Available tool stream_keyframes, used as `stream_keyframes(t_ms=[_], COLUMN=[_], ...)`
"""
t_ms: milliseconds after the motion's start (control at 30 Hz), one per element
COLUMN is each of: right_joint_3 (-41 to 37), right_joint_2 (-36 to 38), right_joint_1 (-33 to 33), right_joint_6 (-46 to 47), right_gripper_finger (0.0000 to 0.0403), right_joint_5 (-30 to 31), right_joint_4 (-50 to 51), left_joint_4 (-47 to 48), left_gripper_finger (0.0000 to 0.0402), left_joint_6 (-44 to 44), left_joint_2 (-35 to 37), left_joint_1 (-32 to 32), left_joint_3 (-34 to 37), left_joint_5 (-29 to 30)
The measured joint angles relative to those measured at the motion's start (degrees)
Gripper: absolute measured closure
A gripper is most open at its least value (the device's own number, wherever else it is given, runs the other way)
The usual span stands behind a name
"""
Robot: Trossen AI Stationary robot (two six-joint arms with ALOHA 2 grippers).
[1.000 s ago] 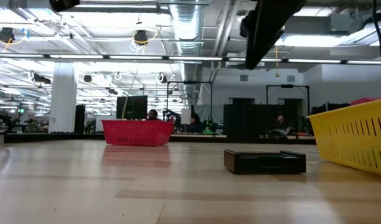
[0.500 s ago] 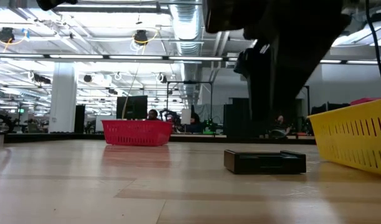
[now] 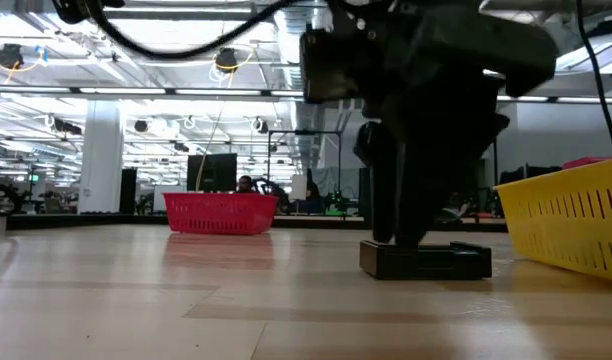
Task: Pick & Place Office items
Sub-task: Put the black digital clock into the red basket
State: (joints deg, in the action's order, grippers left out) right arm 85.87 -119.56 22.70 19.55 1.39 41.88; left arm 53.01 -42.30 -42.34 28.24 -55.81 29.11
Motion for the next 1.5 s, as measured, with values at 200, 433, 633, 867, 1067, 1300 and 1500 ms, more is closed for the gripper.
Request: stream_keyframes(t_ms=[200, 433, 633, 867, 1067, 1300, 1500], right_joint_3=[0.07, 0.05, 0.03, 0.36, 0.26, 0.15, 0.56], right_joint_2=[0.26, 0.23, -1.70, -3.96, -3.92, -4.03, -3.16], right_joint_1=[0.14, 2.50, 1.84, 1.38, 1.66, 1.55, 0.61], right_joint_6=[1.24, 2.38, 2.11, 1.24, 2.61, 4.27, 8.84], right_gripper_finger=[0.0143, 0.0143, 0.0143, 0.0143, 0.0145, 0.0209, 0.0259], right_joint_5=[-0.36, -1.26, -0.21, -0.74, 1.29, 1.66, -0.07], right_joint_4=[-1.06, -2.38, -2.58, -2.53, -2.99, -2.96, -4.67], left_joint_4=[-3.37, -5.00, -7.36, -10.91, -11.12, -11.95, -12.00], left_gripper_finger=[0.0298, 0.0298, 0.0298, 0.0298, 0.0298, 0.0298, 0.0298], left_joint_6=[-0.49, -0.84, -0.84, -0.58, -0.60, -0.57, -0.25], left_joint_2=[-1.70, -3.46, -4.45, -5.04, -5.43, -5.72, -5.74], left_joint_1=[1.10, 1.44, 1.43, 1.45, 1.48, 1.48, 1.48], left_joint_3=[1.31, 1.33, 1.33, 1.31, 1.31, 1.31, 1.31], left_joint_5=[-0.23, -0.54, -0.51, -0.87, -0.94, -0.89, -0.62])
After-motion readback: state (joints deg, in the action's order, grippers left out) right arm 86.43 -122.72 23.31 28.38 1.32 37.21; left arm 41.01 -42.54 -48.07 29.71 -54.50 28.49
